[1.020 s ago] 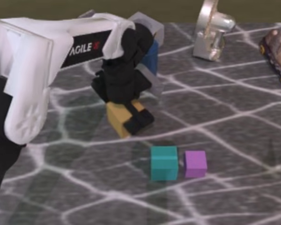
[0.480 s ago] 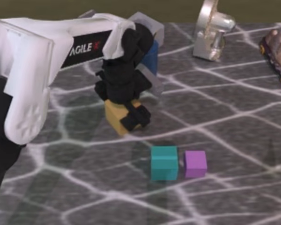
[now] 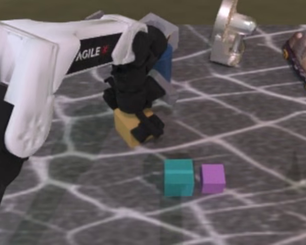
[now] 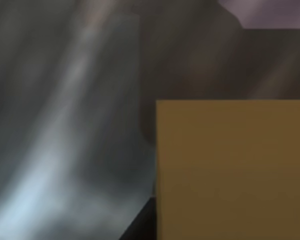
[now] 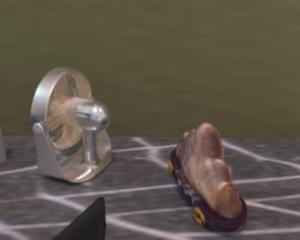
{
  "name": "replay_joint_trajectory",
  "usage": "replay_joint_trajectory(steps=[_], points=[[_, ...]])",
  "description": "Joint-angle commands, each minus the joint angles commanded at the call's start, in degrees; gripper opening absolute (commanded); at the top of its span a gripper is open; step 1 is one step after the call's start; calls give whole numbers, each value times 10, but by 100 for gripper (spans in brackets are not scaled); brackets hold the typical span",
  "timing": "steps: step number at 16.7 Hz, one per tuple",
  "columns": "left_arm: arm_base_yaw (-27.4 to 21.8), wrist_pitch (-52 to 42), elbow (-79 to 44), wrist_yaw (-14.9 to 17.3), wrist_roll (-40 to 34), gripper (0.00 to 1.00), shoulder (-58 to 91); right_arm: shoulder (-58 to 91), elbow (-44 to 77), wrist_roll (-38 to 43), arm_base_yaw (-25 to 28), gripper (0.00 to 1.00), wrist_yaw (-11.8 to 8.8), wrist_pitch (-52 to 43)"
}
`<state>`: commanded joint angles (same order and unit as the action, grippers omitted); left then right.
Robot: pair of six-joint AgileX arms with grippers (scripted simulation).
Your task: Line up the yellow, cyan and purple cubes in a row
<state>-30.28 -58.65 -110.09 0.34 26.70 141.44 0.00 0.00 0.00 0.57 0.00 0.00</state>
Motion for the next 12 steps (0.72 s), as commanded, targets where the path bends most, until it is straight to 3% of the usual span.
replay_joint_trajectory(steps=[4, 12], points=[[1, -12, -10, 2, 0, 0, -9, 0, 0, 0, 0, 100, 0, 0], [12, -136, -98, 1, -1, 0, -41, 0, 0, 0, 0, 100, 0, 0]])
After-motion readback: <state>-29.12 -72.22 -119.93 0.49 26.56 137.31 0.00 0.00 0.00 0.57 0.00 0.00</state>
